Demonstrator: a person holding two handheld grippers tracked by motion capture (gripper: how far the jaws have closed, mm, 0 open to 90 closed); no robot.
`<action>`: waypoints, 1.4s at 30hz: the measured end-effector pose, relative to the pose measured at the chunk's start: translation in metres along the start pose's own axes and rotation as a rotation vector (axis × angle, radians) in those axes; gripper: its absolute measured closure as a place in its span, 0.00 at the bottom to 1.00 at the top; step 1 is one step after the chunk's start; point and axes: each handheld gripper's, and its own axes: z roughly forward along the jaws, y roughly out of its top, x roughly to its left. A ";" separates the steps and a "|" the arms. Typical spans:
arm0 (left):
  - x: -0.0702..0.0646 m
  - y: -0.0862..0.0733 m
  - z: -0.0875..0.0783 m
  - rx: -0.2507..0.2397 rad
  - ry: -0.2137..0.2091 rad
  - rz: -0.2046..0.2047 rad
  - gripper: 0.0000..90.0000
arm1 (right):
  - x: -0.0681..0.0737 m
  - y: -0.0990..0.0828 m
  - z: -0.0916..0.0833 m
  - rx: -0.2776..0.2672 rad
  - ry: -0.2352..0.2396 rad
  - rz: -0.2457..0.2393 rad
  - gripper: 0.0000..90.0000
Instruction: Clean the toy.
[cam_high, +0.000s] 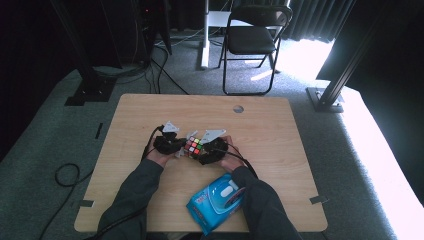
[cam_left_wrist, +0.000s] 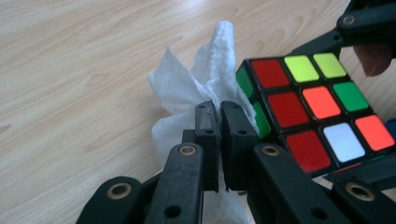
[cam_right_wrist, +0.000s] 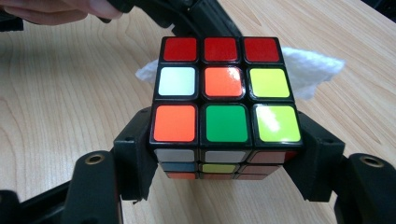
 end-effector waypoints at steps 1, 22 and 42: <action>0.000 -0.001 0.000 0.002 -0.002 0.000 0.96 | 0.000 0.000 0.000 0.001 -0.001 -0.001 0.38; -0.012 -0.033 0.015 0.140 0.126 0.122 0.88 | -0.003 0.000 -0.002 -0.008 -0.043 0.043 0.38; -0.013 -0.033 0.017 0.159 0.131 0.101 0.90 | -0.004 -0.001 -0.003 -0.015 -0.077 0.066 0.38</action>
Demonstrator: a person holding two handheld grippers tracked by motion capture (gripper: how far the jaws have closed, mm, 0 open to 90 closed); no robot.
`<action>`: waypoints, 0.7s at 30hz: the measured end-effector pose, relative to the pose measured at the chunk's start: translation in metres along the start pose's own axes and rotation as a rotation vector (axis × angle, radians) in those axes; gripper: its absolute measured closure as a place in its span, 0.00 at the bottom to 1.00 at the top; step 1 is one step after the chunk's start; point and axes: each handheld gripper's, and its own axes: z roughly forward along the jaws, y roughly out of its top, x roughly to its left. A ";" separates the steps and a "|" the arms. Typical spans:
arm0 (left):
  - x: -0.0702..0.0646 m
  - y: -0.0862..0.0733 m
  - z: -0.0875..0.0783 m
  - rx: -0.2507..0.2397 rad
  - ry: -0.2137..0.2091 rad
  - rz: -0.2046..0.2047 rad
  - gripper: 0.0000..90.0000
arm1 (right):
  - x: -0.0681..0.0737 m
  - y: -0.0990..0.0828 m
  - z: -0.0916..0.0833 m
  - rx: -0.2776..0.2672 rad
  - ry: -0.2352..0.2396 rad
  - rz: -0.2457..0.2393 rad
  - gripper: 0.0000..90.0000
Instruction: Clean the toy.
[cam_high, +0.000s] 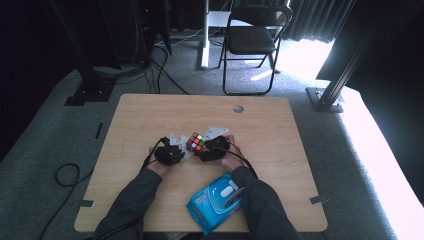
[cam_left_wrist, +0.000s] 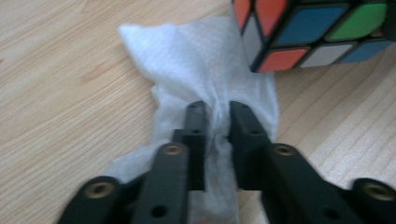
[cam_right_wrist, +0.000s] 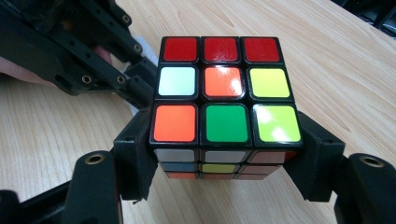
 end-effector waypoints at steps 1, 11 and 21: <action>0.000 0.000 0.000 -0.004 -0.005 -0.006 0.92 | 0.000 0.000 0.000 0.000 0.001 0.002 0.38; 0.000 -0.001 -0.008 -0.093 -0.061 -0.040 0.95 | -0.002 0.000 -0.001 -0.009 -0.006 0.013 0.38; -0.016 0.005 -0.009 -0.124 -0.100 0.024 0.95 | -0.003 0.000 -0.002 -0.025 -0.017 0.027 0.38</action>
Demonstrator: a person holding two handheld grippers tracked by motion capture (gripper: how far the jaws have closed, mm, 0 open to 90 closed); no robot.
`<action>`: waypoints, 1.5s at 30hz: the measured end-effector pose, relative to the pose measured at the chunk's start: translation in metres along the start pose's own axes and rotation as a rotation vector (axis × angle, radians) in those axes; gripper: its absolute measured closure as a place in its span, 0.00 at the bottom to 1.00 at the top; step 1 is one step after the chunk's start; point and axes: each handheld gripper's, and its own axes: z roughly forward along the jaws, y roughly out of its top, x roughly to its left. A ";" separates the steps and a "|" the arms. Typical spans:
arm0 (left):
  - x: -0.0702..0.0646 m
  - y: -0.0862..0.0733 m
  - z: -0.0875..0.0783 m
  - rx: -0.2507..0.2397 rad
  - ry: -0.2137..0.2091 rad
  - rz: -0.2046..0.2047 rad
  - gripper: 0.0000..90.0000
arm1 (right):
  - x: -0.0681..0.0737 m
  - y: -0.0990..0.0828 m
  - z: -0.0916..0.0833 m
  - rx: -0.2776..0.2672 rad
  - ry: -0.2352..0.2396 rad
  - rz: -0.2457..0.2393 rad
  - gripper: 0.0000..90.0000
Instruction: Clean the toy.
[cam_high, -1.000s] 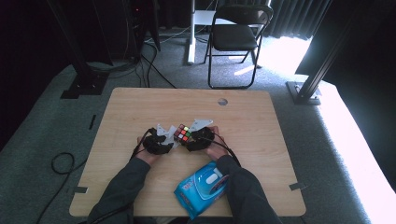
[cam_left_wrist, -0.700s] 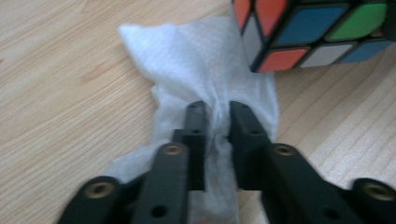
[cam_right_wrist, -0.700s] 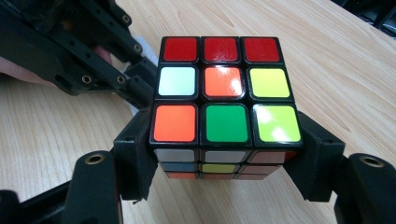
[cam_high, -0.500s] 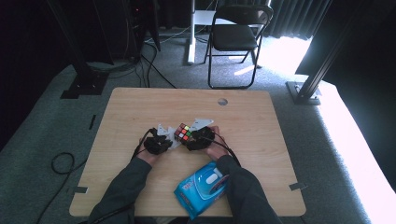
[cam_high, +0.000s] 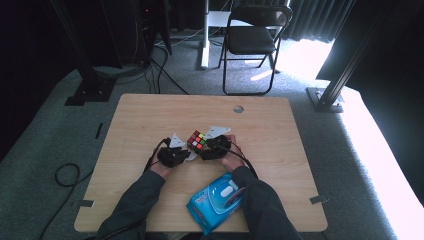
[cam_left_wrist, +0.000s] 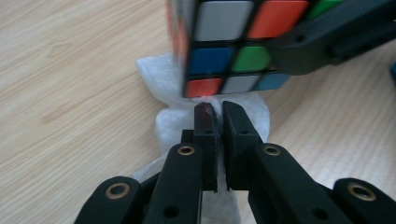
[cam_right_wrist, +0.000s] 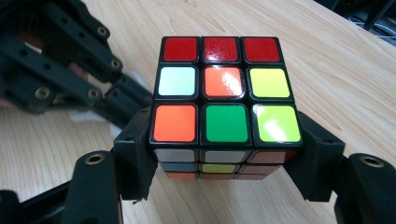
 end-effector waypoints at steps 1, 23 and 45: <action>-0.002 0.000 0.001 -0.001 -0.006 0.009 0.95 | 0.000 0.000 0.000 0.000 -0.001 -0.001 0.38; -0.002 -0.002 -0.001 -0.034 0.032 -0.015 0.95 | -0.001 0.000 -0.001 -0.004 -0.011 0.001 0.38; 0.001 -0.007 0.017 0.061 0.100 -0.044 0.47 | 0.000 0.000 0.000 0.004 -0.015 0.007 0.38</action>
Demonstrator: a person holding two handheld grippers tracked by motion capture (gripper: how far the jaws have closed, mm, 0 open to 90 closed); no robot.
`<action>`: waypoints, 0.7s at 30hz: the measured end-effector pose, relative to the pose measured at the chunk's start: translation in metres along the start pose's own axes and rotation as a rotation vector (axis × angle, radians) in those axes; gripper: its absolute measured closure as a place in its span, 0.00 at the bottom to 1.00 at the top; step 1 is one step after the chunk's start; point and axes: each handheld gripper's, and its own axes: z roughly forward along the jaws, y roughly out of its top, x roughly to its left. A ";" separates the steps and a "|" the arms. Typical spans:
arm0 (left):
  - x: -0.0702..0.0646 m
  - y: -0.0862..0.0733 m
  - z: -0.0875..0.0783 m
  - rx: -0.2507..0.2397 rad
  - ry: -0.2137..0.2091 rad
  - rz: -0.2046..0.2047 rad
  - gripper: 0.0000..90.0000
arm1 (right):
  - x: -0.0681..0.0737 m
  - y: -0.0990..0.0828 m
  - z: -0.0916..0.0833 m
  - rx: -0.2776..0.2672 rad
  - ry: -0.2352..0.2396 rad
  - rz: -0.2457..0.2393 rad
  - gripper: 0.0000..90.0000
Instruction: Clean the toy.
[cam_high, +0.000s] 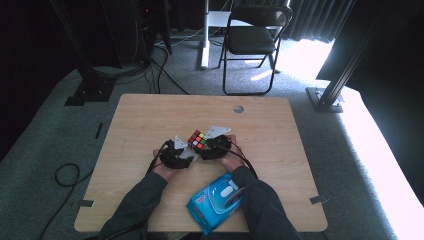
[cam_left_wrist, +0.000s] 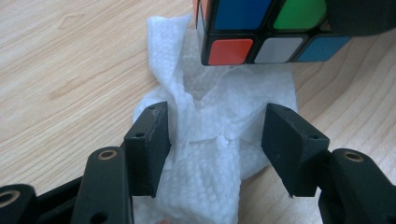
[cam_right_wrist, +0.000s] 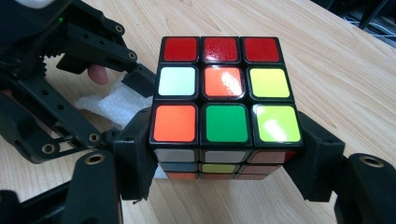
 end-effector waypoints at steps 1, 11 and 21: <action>0.001 0.000 0.000 0.003 -0.007 -0.006 0.48 | 0.000 0.000 0.000 0.000 0.000 0.001 0.38; -0.001 0.003 -0.001 0.014 -0.019 0.019 0.93 | 0.000 0.000 0.000 -0.007 -0.004 0.000 0.38; -0.011 0.003 -0.008 -0.089 -0.013 0.062 0.94 | -0.001 0.000 -0.001 -0.013 -0.006 0.002 0.38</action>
